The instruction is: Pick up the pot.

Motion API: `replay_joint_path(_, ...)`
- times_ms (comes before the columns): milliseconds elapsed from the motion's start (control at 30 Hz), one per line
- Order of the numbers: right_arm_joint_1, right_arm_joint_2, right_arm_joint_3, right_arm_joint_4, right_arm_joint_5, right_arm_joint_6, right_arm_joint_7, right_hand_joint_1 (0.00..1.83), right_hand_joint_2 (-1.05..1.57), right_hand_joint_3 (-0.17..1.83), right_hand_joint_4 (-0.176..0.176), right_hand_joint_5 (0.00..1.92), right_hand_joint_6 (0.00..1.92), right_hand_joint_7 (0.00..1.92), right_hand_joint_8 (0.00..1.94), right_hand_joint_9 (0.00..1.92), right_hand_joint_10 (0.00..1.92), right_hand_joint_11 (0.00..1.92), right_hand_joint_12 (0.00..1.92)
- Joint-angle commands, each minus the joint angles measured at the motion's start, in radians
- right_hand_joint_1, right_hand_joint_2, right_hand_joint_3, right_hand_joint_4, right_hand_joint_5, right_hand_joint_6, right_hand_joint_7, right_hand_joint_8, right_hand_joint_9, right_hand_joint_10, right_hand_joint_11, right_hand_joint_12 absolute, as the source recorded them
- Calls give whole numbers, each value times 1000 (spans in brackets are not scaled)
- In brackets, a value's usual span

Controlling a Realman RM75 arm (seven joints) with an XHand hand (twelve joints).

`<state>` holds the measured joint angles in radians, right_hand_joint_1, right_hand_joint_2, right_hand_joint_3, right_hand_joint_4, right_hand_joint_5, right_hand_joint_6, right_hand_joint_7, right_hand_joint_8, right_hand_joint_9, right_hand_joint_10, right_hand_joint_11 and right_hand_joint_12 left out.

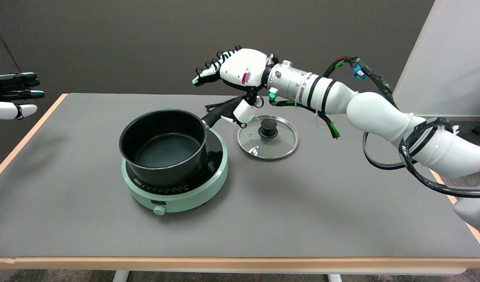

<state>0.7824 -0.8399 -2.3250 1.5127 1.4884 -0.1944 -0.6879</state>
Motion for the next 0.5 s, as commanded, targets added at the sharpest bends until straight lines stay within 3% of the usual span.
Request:
replay_joint_path(33, -77, 40, 156, 171, 5, 3, 0, 765, 480, 980, 109, 422, 180, 479, 170, 487, 277, 355, 646)
replay_joint_path(167, -157, 57, 279, 257, 6, 76, 0, 495, 601, 841, 87, 371, 177, 431, 176, 455, 237, 356, 630)
replay_joint_path(333, -250, 67, 385, 329, 6, 137, 0, 341, 645, 857, 78, 372, 159, 379, 154, 404, 207, 343, 633)
replay_joint_path(500, -263, 68, 405, 343, 6, 138, 0, 218, 657, 835, 72, 335, 154, 353, 158, 383, 188, 341, 626)
